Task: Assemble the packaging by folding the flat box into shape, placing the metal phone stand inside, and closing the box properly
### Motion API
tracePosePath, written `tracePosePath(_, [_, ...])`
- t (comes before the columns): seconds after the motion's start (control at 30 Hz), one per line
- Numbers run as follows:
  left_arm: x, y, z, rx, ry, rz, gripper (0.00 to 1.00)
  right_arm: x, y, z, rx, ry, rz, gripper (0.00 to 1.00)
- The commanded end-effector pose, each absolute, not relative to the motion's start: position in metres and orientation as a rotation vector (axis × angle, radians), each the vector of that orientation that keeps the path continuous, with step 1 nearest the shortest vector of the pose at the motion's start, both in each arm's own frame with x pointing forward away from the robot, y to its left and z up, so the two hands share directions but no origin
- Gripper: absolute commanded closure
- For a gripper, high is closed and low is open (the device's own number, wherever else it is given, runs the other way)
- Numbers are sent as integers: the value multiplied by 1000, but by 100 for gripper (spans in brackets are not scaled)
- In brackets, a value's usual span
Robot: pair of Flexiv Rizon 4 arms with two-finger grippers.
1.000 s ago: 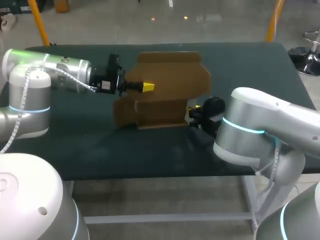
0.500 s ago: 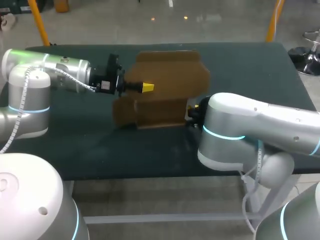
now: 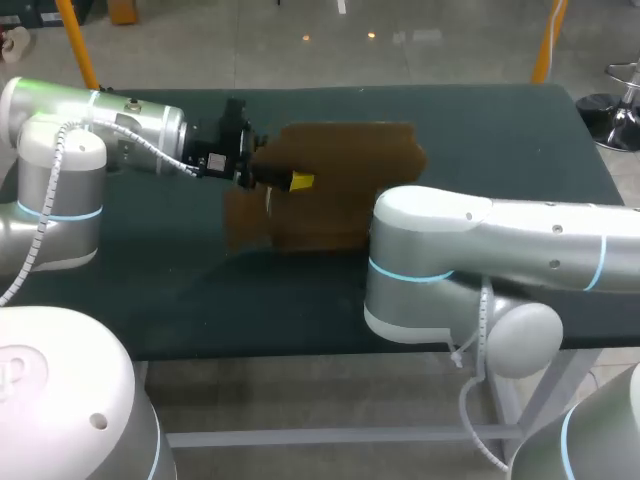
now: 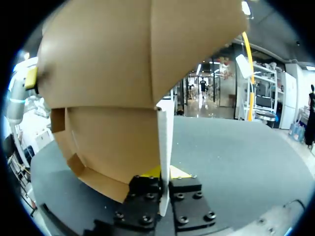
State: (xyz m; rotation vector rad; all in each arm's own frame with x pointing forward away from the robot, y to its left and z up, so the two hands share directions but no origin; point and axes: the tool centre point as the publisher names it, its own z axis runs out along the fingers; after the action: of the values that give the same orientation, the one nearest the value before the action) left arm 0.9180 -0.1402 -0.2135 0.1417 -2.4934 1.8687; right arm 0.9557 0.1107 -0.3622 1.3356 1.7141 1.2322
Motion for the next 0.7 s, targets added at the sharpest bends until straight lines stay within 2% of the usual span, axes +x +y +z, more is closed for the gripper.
tracePosePath(0.03, [907, -130, -196, 126, -2576, 1823, 0, 955, 116, -361, 1422, 1570, 1045, 100])
tracePosePath(0.7, [877, -55, -166, 87, -2892, 1820, 0, 956, 108, -363, 1391, 1711, 1279, 100])
